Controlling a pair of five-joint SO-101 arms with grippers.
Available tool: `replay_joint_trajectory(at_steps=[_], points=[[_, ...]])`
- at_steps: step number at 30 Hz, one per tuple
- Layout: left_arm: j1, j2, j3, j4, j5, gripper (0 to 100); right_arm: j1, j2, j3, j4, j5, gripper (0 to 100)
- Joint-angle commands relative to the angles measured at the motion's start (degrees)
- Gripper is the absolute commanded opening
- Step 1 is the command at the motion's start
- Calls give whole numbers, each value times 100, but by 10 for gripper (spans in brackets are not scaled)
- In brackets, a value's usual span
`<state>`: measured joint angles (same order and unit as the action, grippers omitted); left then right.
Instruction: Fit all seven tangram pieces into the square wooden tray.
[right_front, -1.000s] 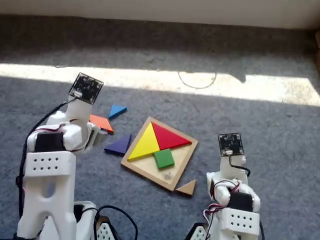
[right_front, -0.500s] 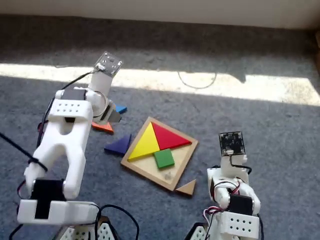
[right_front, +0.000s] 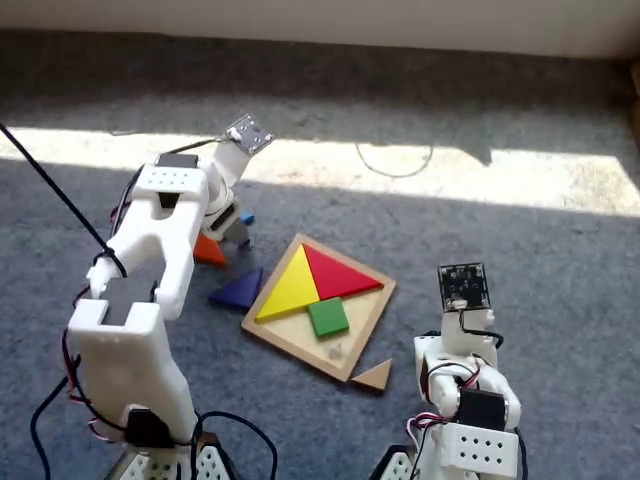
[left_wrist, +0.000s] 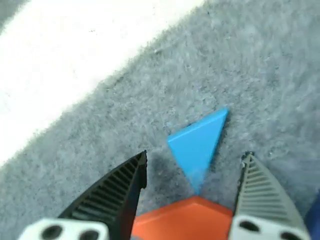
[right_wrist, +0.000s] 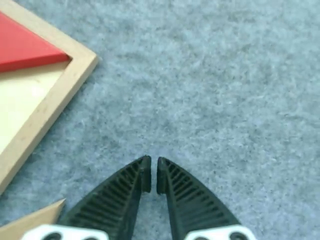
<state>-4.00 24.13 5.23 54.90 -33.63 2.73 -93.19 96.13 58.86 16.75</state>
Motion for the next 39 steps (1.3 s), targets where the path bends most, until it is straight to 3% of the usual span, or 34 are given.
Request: replay_joint_trajectory(at_steps=[1,12,18,27,32,39], points=[[171,224,-602,-70,-132,287,66,-66,127,-66,70,34],[462,593,-804,-62,-545,287,66,-66,127,-66,70,34],[409,840,-848,-62,-580,216,66,-66,127,-66,70,34],[391,875,-857,-53,-580,203,66,-66,127,-66,70,34],[426,822,-901,281,-580,143,66,-66,127,-66,70,34],[382,831,-1640,1415,-571,136,66,-66,127,-66,70,34]])
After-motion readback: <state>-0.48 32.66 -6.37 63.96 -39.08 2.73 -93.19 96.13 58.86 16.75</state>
